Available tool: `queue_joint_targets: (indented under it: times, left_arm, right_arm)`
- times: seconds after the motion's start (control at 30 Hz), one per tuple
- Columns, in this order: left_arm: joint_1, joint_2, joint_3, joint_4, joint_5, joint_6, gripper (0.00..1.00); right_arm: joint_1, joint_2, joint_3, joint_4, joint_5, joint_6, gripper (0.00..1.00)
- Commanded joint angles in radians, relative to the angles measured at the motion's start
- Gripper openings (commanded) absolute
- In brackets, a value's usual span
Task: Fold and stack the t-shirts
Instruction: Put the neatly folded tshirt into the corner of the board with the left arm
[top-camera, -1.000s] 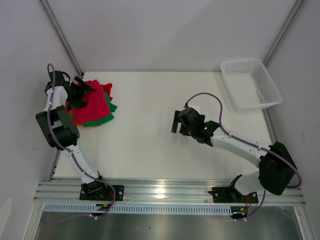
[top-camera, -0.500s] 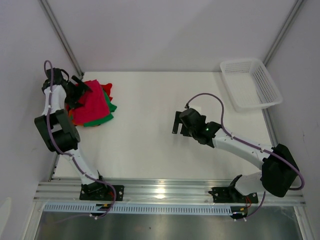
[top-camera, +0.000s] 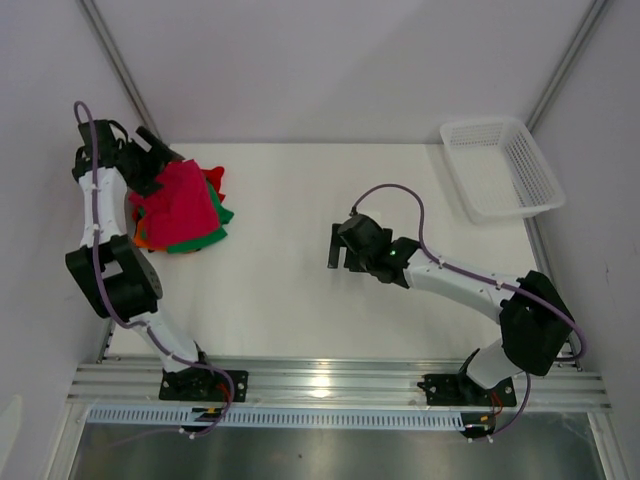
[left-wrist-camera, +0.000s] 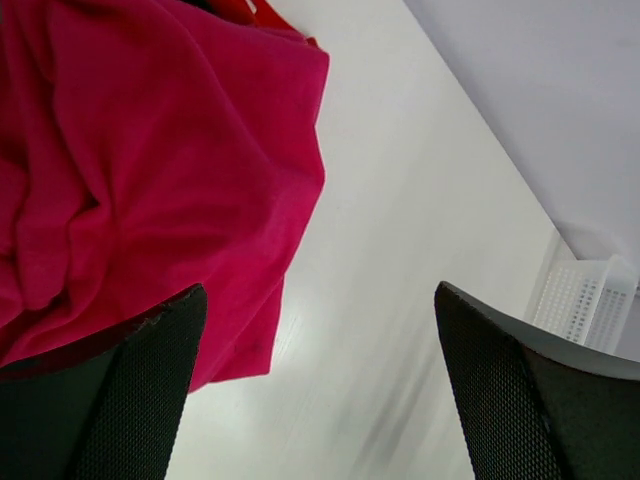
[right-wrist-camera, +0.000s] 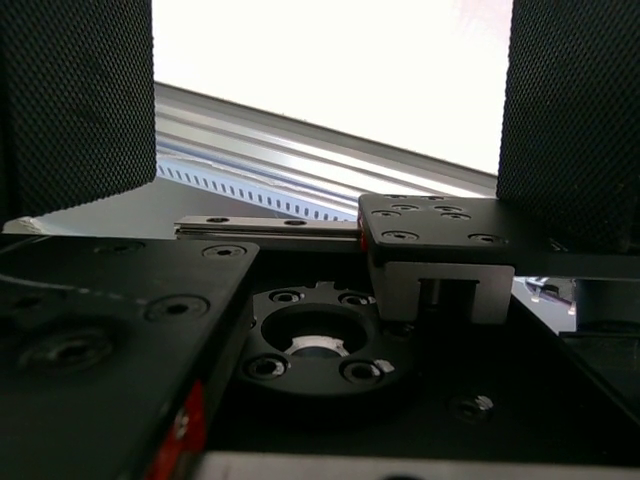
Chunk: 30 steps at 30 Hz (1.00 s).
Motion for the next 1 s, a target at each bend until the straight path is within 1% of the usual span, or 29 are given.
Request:
queue_joint_targets:
  times: [0.0, 0.13, 0.23, 0.57, 0.7, 0.83, 0.97]
  left_arm:
    - [-0.024, 0.089, 0.000, 0.015, 0.036, 0.022, 0.96]
    - [-0.024, 0.188, 0.044, 0.011, 0.036, 0.019, 0.96]
    - [-0.024, 0.232, 0.068, 0.003, 0.048, 0.019, 0.95]
    - [-0.009, 0.275, 0.072, 0.023, 0.028, 0.022, 0.95]
    - [0.002, 0.271, 0.028, 0.026, 0.016, 0.024, 0.95]
    - [0.016, 0.243, -0.032, 0.046, -0.003, 0.027, 0.95]
    - [0.031, 0.229, -0.066, 0.032, -0.027, 0.028, 0.95]
  right_arm:
    - [0.015, 0.005, 0.053, -0.008, 0.009, 0.006, 0.99]
    - [0.016, 0.002, 0.053, -0.031, 0.028, 0.008, 0.99]
    - [0.016, 0.001, 0.058, -0.048, 0.043, -0.001, 0.99]
    - [0.017, 0.060, 0.136, -0.074, 0.028, -0.026, 0.99]
    - [0.016, 0.057, 0.139, -0.073, 0.028, -0.029, 0.99]
    - [0.016, 0.034, 0.107, -0.068, 0.034, -0.024, 1.00]
    - [0.016, 0.014, 0.077, -0.058, 0.031, -0.011, 0.99]
